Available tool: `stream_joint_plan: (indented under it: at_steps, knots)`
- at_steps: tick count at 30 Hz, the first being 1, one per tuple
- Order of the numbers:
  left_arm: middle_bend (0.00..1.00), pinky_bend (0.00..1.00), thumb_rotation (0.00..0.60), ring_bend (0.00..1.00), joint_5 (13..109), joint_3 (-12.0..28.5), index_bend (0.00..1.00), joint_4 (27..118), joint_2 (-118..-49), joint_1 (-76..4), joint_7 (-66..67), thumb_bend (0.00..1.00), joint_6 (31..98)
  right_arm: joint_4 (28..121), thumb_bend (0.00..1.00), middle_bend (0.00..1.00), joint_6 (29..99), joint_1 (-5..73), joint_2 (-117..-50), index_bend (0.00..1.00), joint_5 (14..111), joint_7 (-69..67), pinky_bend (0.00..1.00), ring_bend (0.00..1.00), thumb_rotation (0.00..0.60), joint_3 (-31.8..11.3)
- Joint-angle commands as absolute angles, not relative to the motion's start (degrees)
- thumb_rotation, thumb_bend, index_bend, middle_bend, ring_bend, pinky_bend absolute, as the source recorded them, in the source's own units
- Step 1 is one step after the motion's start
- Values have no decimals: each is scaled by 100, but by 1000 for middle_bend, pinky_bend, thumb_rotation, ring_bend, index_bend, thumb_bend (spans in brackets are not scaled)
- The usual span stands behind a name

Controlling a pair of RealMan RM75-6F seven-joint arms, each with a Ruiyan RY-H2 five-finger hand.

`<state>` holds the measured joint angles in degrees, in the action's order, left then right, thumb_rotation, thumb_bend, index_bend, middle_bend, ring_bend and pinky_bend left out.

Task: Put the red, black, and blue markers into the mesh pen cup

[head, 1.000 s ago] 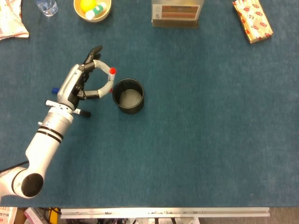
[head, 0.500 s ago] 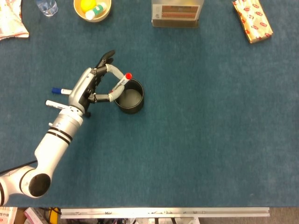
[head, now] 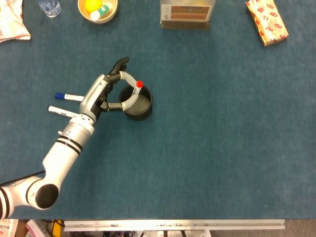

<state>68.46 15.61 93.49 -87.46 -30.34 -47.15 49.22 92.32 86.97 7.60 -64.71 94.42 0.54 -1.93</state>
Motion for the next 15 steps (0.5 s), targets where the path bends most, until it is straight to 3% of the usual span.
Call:
stream_joint_plan:
  at_steps: [1,2,5,6,9,12,15]
  knots:
    - [0,56,600,0,7018,1504,601,9305,-8760,-2956,-5052,337,4898,9233,0,175,8701,757,-6466,144,9437,52,301,126,600,-197]
    - [0,56,600,0,7093,1484,577,9272,-8760,-2948,-5145,337,4884,9233,0,175,8702,757,-6463,144,9433,50,301,126,600,-199]
    - [0,46,600,0,7372,1401,382,9185,-8719,-2973,-5495,336,4749,9232,0,175,8707,751,-6455,144,9431,43,301,126,600,-197]
    - [0,38,600,0,7453,1373,271,9153,-8698,-2991,-5579,316,4700,9233,0,175,8709,748,-6453,144,9431,44,301,126,600,-196]
    - [0,33,600,0,7666,1284,71,9059,-8665,-3035,-5799,190,4621,9235,0,175,8725,738,-6449,144,9434,45,301,126,600,-195]
    - [0,33,600,0,7768,1234,9,9021,-8637,-3061,-5956,94,4594,9234,0,175,8730,733,-6447,144,9436,42,301,126,600,-192]
    - [0,33,600,0,7796,1208,0,9008,-8604,-3056,-6005,73,4643,9232,0,175,8728,731,-6443,143,9434,42,301,126,600,-191]
